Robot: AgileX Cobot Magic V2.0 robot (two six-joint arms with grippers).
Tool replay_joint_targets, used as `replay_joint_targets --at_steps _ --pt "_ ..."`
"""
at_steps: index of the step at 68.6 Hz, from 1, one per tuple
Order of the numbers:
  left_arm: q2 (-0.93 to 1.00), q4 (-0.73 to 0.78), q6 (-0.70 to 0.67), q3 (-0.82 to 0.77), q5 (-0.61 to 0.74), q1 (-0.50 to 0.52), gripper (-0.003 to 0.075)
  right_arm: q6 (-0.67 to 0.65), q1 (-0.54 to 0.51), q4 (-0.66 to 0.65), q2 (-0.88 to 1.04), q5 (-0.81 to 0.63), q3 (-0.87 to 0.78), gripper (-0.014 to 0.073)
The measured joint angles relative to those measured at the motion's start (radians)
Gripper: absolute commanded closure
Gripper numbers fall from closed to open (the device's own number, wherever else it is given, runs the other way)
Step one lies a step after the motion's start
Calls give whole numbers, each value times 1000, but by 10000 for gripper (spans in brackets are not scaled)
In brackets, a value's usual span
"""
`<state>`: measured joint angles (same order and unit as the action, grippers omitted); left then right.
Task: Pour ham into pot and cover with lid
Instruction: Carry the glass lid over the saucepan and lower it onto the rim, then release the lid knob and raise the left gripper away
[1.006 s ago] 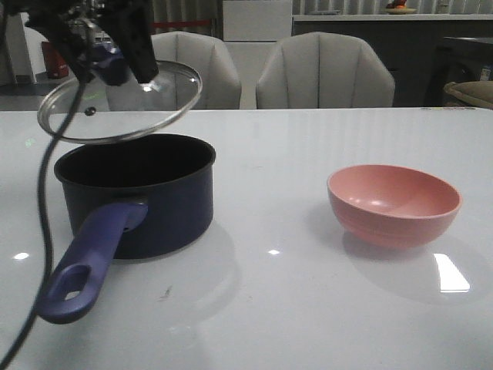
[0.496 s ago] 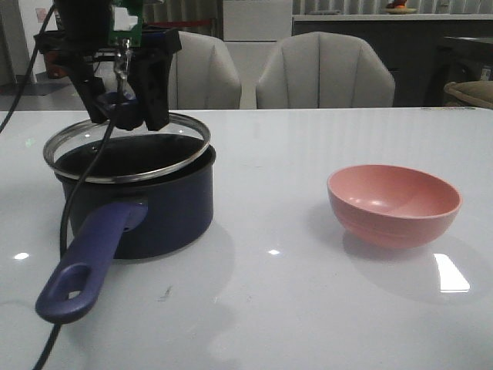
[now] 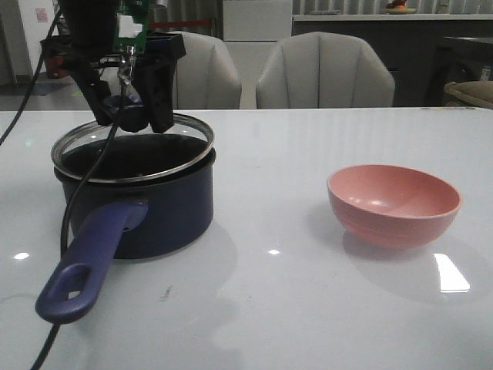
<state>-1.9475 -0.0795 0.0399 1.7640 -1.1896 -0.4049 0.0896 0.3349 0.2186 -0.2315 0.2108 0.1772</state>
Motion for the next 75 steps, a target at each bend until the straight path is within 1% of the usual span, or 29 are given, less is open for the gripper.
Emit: replay_joint_targets --at_steps 19,25,28,29,30,33,34,35,36,39,40,41,44,53,67,75 --pt "-27 -10 0 4 -2 0 386 0 0 0 0 0 0 424" --pt "-37 -14 0 6 -3 0 375 0 0 0 0 0 0 424" --pt "-39 -16 0 11 -6 0 338 0 0 0 0 0 0 424" --pt "-40 -16 0 11 -8 0 338 0 0 0 0 0 0 424" --pt "-42 -16 0 13 -7 0 311 0 0 0 0 0 0 424" --pt "-44 -16 0 14 -10 0 272 0 0 0 0 0 0 424" --pt "-44 -16 0 14 -12 0 246 0 0 0 0 0 0 424" --pt "-44 -16 0 16 -12 0 246 0 0 0 0 0 0 424" --pt "-44 -16 0 15 -12 0 213 0 0 0 0 0 0 424" --pt "-45 -16 0 16 -12 0 176 0 0 0 0 0 0 424" --pt "-47 -16 0 17 -14 0 149 0 0 0 0 0 0 424" --pt "-47 -16 0 19 -14 0 149 0 0 0 0 0 0 424" --pt "-49 -16 0 24 -18 0 118 0 0 0 0 0 0 424" --pt "-61 -16 0 51 -24 0 116 0 0 0 0 0 0 424" --pt "-69 -14 1 169 -48 0 116 0 0 0 0 0 0 424" --pt "-45 -10 1 192 -51 0 116 0 0 0 0 0 0 424"
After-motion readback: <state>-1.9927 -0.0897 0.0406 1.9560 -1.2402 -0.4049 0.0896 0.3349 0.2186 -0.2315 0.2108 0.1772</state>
